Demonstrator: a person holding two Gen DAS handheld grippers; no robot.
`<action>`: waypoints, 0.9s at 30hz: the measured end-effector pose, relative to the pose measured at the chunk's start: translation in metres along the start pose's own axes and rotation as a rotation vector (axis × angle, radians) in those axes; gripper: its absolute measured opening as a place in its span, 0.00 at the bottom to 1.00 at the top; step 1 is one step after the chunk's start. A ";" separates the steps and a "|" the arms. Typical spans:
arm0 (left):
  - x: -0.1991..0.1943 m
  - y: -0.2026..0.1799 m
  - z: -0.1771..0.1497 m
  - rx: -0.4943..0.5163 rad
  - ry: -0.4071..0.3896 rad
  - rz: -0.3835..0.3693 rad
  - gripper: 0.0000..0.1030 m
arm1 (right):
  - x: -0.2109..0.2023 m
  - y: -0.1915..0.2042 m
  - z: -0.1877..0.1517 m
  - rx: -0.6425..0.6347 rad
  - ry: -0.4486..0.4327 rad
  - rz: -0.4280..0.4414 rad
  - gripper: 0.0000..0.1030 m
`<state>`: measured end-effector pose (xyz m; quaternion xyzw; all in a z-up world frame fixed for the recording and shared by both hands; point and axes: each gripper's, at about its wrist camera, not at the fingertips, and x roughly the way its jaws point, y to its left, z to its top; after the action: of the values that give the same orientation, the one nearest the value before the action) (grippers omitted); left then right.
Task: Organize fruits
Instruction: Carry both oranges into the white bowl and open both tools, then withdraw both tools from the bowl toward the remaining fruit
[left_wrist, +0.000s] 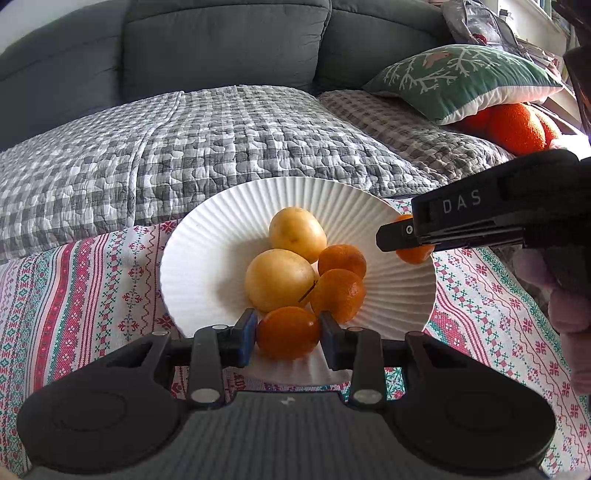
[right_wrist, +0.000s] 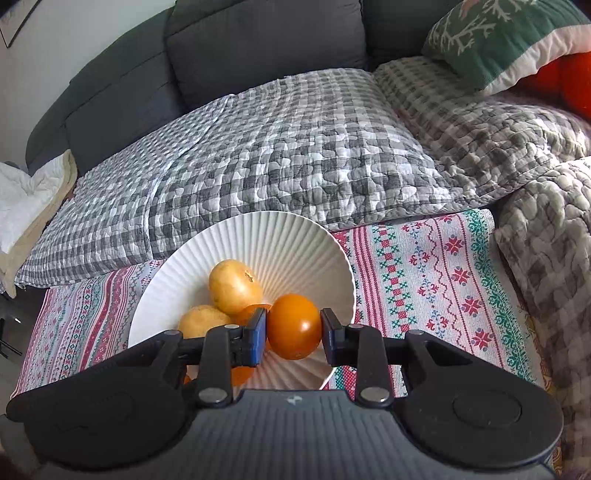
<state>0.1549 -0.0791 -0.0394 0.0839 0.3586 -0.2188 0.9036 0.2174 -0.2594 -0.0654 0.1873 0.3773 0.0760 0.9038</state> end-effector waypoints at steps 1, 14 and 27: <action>0.001 0.000 0.000 0.000 -0.001 0.003 0.30 | 0.003 -0.001 0.001 -0.007 0.004 -0.005 0.27; 0.008 0.005 0.002 -0.003 -0.002 0.013 0.31 | 0.019 0.000 0.014 -0.008 -0.001 -0.023 0.27; -0.015 0.000 -0.006 0.050 -0.019 0.017 0.68 | -0.013 0.014 0.008 -0.031 -0.029 -0.009 0.59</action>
<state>0.1410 -0.0723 -0.0333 0.1072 0.3437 -0.2209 0.9064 0.2138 -0.2528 -0.0463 0.1728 0.3639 0.0751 0.9122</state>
